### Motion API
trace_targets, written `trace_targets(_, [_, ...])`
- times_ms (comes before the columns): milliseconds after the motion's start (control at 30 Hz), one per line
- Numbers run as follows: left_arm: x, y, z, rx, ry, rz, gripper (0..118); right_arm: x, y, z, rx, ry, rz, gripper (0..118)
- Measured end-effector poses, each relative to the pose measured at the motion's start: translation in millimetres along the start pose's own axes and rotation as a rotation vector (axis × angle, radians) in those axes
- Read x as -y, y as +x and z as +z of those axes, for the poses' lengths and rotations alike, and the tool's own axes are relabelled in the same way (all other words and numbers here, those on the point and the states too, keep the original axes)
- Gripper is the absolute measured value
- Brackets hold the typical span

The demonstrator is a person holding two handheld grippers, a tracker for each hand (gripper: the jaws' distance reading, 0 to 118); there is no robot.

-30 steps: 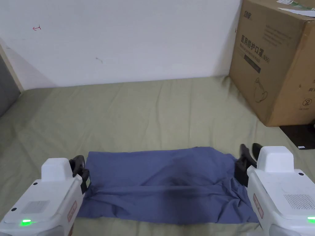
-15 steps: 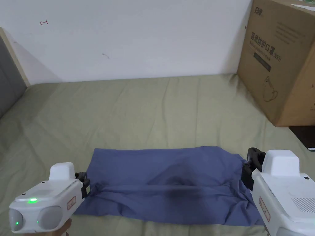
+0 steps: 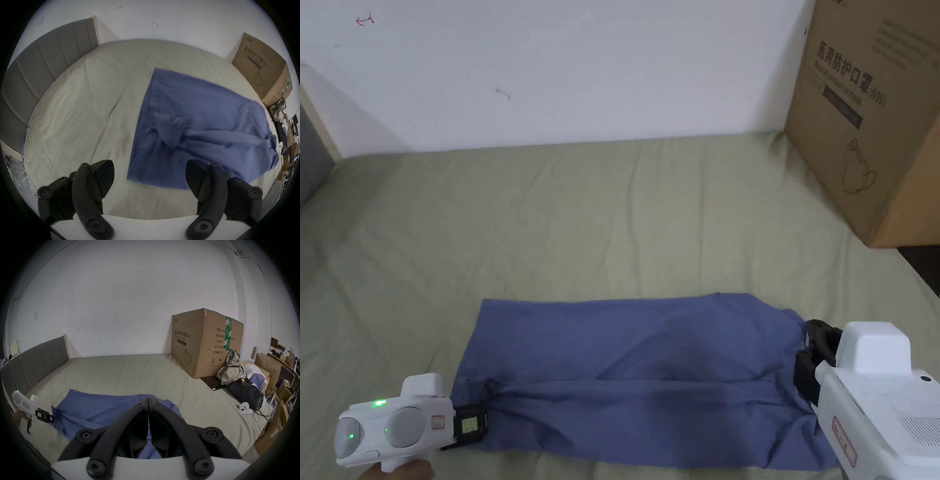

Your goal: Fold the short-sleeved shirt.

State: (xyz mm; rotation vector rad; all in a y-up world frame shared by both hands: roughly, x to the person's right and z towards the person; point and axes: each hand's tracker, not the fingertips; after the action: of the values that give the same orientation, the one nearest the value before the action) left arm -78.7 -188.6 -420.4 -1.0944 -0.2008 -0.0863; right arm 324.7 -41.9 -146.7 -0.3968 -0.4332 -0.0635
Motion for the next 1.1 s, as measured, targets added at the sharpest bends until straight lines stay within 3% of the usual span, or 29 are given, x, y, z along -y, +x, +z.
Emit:
trace_targets(33, [1,1,-6,-0.007,-0.019,-0.006,85,1,2,-2,0.002,-0.009,-0.001,0])
trace_targets(100, [4,1,-15,-0.009,-0.040,-0.028,55,4,5,-4,0.007,-0.021,-0.004,0])
trace_targets(167, [9,6,-16,0.020,-0.039,-0.066,36,7,10,-7,0.013,-0.039,-0.013,0])
trace_targets(233, [8,12,-8,0.018,-0.014,-0.096,29,10,15,-10,0.021,-0.058,-0.028,0])
trace_targets(300, [7,18,-5,0.051,-0.006,-0.121,7,17,22,-18,0.034,-0.111,-0.063,0])
trace_targets(367, [5,21,0,0.025,0.010,-0.176,6,32,31,-33,0.050,-0.210,-0.088,4])
trace_targets(400, [5,22,4,0.024,0.028,-0.181,6,39,33,-39,0.061,-0.245,-0.098,14])
trace_targets(467, [2,19,19,0.037,0.064,-0.158,5,63,41,-56,0.076,-0.369,-0.091,67])
trace_targets(533, [-1,18,28,0.047,0.078,-0.154,5,87,46,-72,0.089,-0.461,-0.109,100])
trace_targets(633, [-3,16,36,0.053,0.096,-0.159,5,119,53,-88,0.107,-0.553,-0.107,99])
trace_targets(700, [-3,14,37,0.063,0.098,-0.141,5,132,55,-97,0.100,-0.604,-0.131,89])
trace_targets(767, [-2,12,35,0.072,0.088,-0.117,5,139,59,-100,0.076,-0.619,-0.199,65])
trace_targets(800, [-1,11,35,0.073,0.084,-0.108,5,140,60,-100,0.054,-0.616,-0.237,49])
trace_targets(833, [1,9,35,0.076,0.075,-0.096,5,139,61,-98,0.027,-0.613,-0.273,21])
trace_targets(867, [3,8,35,0.080,0.071,-0.088,5,138,61,-94,0.013,-0.594,-0.282,11])
trace_targets(967, [9,2,40,0.094,0.070,-0.056,5,127,54,-80,0.029,-0.561,-0.222,11])
trace_targets(1100, [16,-7,54,0.118,0.083,-0.011,5,113,62,-60,0.015,-0.516,-0.238,11])
